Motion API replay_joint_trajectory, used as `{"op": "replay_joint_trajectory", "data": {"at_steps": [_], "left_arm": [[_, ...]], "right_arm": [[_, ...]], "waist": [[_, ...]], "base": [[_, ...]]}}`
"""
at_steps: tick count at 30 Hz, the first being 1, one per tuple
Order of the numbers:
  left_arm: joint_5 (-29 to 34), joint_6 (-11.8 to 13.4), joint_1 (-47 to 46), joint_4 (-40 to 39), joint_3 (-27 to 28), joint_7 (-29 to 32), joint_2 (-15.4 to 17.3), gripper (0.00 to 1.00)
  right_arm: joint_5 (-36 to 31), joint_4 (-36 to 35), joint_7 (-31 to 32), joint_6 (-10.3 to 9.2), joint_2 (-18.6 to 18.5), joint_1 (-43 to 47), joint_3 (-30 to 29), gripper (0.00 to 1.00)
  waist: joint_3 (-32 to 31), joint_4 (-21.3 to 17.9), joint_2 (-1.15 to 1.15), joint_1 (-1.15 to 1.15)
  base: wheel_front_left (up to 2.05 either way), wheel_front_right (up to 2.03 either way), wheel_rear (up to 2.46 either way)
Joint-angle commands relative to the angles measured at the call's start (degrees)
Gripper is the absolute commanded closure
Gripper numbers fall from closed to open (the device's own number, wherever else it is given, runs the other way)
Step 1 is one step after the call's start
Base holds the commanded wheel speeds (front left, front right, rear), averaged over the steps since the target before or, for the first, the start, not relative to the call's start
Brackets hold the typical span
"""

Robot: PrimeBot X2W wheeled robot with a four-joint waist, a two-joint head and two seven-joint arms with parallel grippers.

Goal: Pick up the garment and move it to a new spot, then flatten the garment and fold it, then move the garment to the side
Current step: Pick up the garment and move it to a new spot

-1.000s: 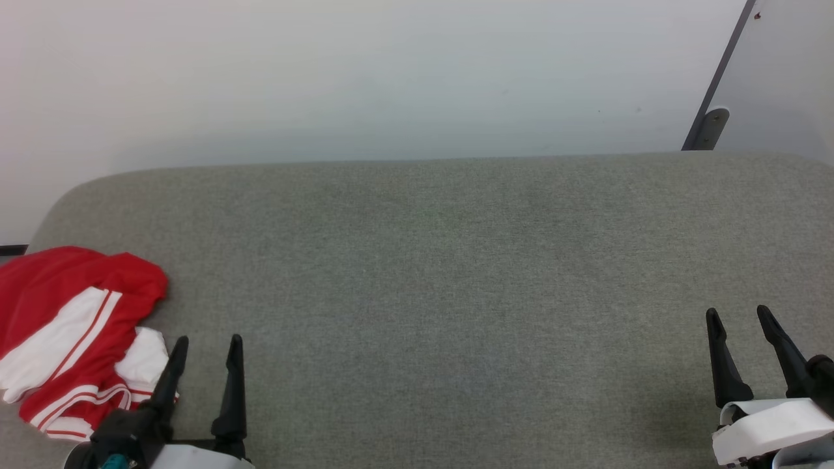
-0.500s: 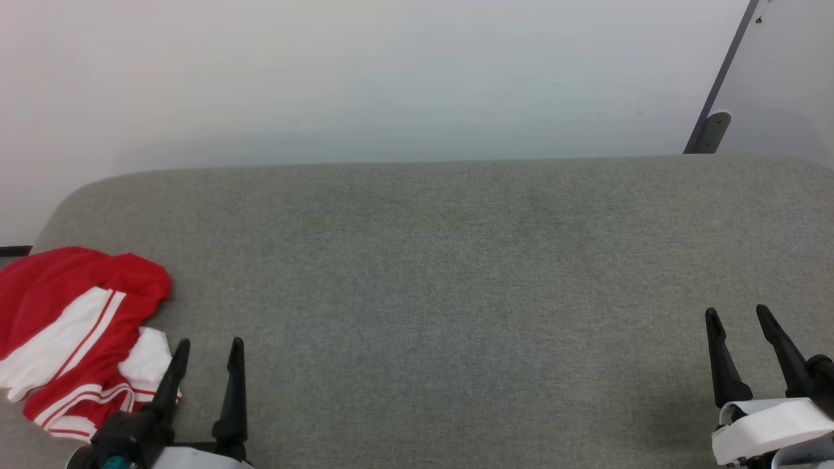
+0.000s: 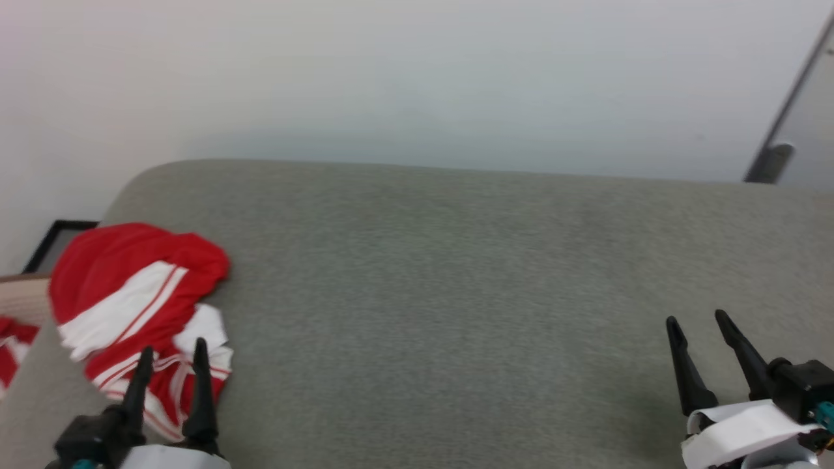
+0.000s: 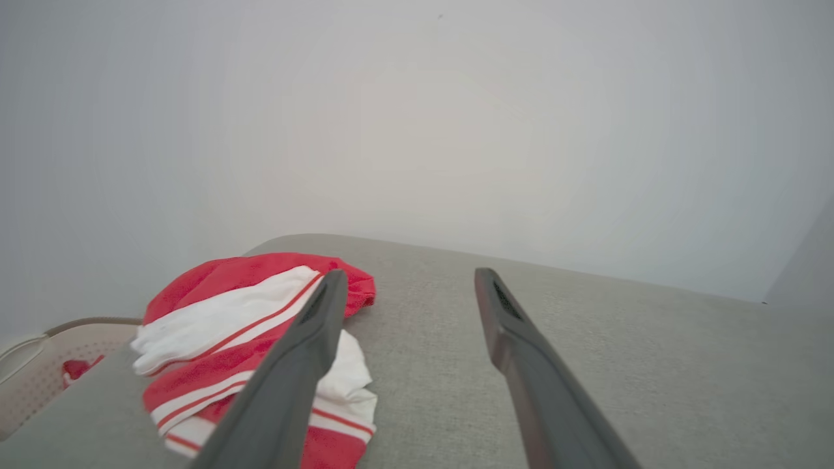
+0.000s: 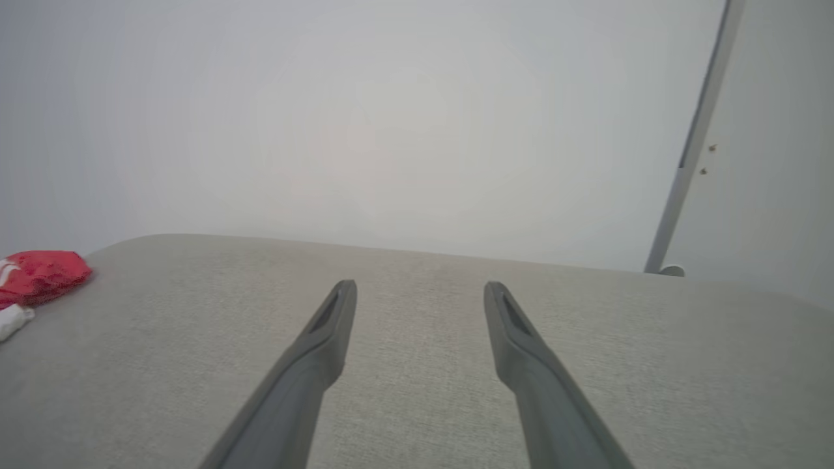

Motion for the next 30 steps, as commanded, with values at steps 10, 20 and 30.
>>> {"op": "replay_joint_trajectory", "data": {"at_steps": [10,20,30], "left_arm": [[-2.3,1.4,-1.1,1.8,1.7,0.2,-0.3,0.0],[-3.8,1.7,-1.5,2.3,2.0,1.0,0.2,0.0],[-6.9,0.3,-4.6,3.0,1.9,3.5,2.7,0.0]], "right_arm": [[1.8,1.4,0.0,-0.08,-0.4,-2.3,4.5,0.0],[2.9,2.6,-0.1,-0.08,-0.7,-3.1,6.3,0.0],[2.9,2.5,-0.2,-0.08,-1.4,-3.7,6.6,0.0]], "waist": [[-2.4,10.3,0.0,0.0],[-3.3,15.1,0.0,0.0],[-1.9,14.7,0.0,0.0]], "base": [[0.0,0.0,0.0],[0.0,0.0,0.0],[0.0,0.0,0.0]]}}
